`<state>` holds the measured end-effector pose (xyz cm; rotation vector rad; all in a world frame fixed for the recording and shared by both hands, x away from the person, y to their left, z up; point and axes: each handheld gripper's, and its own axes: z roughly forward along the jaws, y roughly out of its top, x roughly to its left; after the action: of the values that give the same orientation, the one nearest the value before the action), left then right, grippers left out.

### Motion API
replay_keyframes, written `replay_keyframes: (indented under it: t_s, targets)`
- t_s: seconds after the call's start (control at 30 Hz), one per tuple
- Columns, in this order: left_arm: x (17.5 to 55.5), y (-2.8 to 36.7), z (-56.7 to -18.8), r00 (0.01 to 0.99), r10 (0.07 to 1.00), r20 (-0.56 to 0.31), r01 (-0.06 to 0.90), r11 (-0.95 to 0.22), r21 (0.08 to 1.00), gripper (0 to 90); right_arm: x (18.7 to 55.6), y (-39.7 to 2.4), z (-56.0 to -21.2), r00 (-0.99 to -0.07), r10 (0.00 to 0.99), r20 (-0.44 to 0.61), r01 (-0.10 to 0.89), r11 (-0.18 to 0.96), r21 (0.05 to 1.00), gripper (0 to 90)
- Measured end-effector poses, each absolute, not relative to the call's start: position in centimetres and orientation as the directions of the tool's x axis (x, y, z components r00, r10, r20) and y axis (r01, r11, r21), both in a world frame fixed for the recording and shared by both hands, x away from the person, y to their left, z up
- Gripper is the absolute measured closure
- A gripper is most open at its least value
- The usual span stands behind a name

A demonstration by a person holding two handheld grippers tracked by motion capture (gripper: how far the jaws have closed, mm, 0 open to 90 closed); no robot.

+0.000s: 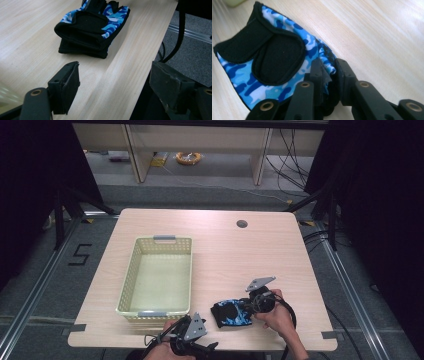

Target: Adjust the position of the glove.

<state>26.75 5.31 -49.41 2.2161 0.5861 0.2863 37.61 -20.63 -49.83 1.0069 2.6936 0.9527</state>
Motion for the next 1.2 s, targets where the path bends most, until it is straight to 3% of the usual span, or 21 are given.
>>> replay_keyframes:
  t_s: [0.2,0.77,0.87,1.0,1.13,1.2]
  targets:
    - [26.9,5.0,-50.0,0.866,0.5,-0.004,0.333,-0.57,0.751,24.4,36.7,-21.0,-50.2,-0.739,0.652,0.169,0.595,0.514,0.618,79.8]
    - [27.7,4.2,-50.9,0.843,0.537,-0.038,0.384,-0.551,0.741,27.9,34.9,-21.1,-50.3,-0.709,0.669,0.223,0.63,0.459,0.626,79.9]
    - [27.8,4.0,-50.8,0.853,0.522,0.001,0.352,-0.577,0.737,28.0,34.7,-21.1,-50.3,-0.703,0.669,0.242,0.644,0.454,0.615,79.9]
    - [27.9,3.3,-51.3,0.85,0.526,-0.027,0.372,-0.564,0.737,29.6,34.5,-21.0,-50.3,-0.702,0.668,0.247,0.645,0.45,0.618,79.8]
    - [28.4,3.0,-51.4,0.85,0.526,0.007,0.362,-0.594,0.718,30.7,34.4,-20.9,-50.3,-0.704,0.665,0.248,0.646,0.457,0.611,79.8]
    - [28.5,2.9,-51.6,0.855,0.518,0.014,0.354,-0.603,0.715,34.5,34.4,-20.8,-50.4,-0.699,0.668,0.253,0.647,0.441,0.623,79.8]
